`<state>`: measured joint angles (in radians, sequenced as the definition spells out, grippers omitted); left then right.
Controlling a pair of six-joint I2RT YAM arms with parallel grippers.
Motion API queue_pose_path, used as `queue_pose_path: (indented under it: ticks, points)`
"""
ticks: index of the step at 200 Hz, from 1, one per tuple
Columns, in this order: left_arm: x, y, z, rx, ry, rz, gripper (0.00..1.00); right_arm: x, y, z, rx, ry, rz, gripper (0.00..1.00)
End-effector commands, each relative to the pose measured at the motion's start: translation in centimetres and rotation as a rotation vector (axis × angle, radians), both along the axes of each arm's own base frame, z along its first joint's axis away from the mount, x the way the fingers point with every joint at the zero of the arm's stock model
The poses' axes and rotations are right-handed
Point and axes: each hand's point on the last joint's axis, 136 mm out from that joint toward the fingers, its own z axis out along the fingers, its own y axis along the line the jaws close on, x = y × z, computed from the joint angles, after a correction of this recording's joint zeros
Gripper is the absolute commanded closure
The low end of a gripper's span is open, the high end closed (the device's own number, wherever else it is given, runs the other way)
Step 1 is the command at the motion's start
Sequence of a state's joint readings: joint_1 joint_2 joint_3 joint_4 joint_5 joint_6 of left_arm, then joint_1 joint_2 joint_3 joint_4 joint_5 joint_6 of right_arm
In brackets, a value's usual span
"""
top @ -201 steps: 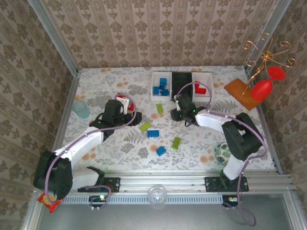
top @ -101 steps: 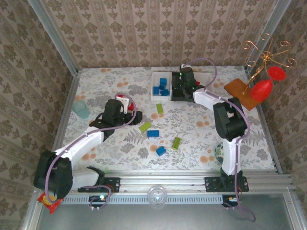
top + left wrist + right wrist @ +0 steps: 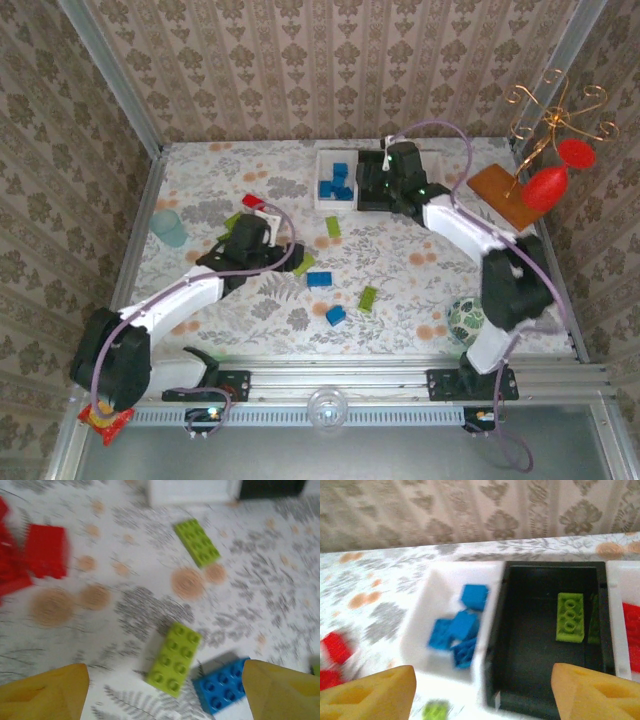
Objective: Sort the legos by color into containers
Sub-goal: Place the lego in the container, then pick up the lego from the center of the table.
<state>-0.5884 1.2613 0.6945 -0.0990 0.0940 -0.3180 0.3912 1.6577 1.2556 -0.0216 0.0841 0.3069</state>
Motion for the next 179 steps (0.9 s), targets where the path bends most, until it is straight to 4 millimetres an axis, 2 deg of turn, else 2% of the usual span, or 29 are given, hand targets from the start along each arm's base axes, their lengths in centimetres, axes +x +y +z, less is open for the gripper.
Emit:
queue_pose_path:
  ticks: [1,18,23,26,37,68,88,107,138,162,179]
  points:
    - [-1.5,-0.6,-3.2,0.078,0.085,-0.09,0.2,-6.8,0.4,-2.8,-0.149,0.094,0.077,0.24]
    - [-0.8,-1.7,-4.3,0.119,0.109,-0.157,0.22,-9.8,-0.5,-4.3,-0.145,0.139,0.083,0.23]
    - [-0.5,-2.1,-4.6,0.132,0.117,-0.173,0.23,-10.4,-0.8,-5.2,-0.151,0.162,0.082,0.23]
    - [-0.3,-2.3,-4.8,0.141,0.119,-0.182,0.23,-10.9,-1.1,-4.6,-0.14,0.145,0.077,0.23]
    - [0.2,-3.0,-5.8,0.176,0.136,-0.207,0.23,-12.0,-1.8,-5.2,-0.137,0.153,0.069,0.22]
    - [2.1,-4.4,-8.0,0.269,0.174,-0.245,0.25,-13.8,-2.6,-6.2,-0.12,0.159,0.067,0.22]
    - [2.4,-4.8,-8.8,0.305,0.202,-0.264,0.29,-14.5,-2.9,-6.5,-0.123,0.166,0.074,0.21]
    - [2.0,-4.2,-9.3,0.346,0.22,-0.267,0.31,-15.2,-3.3,-6.6,-0.123,0.16,0.068,0.21]
    - [1.1,-2.0,-9.9,0.405,0.239,-0.241,0.32,-15.8,-3.6,-6.3,-0.098,0.134,0.064,0.2]
    - [1.7,-1.2,-10.4,0.412,0.255,-0.209,0.46,-15.8,-3.6,-6.0,-0.096,0.127,0.069,0.2]
    - [1.8,-1.1,-10.6,0.422,0.262,-0.205,0.52,-15.9,-3.6,-5.8,-0.092,0.125,0.074,0.2]
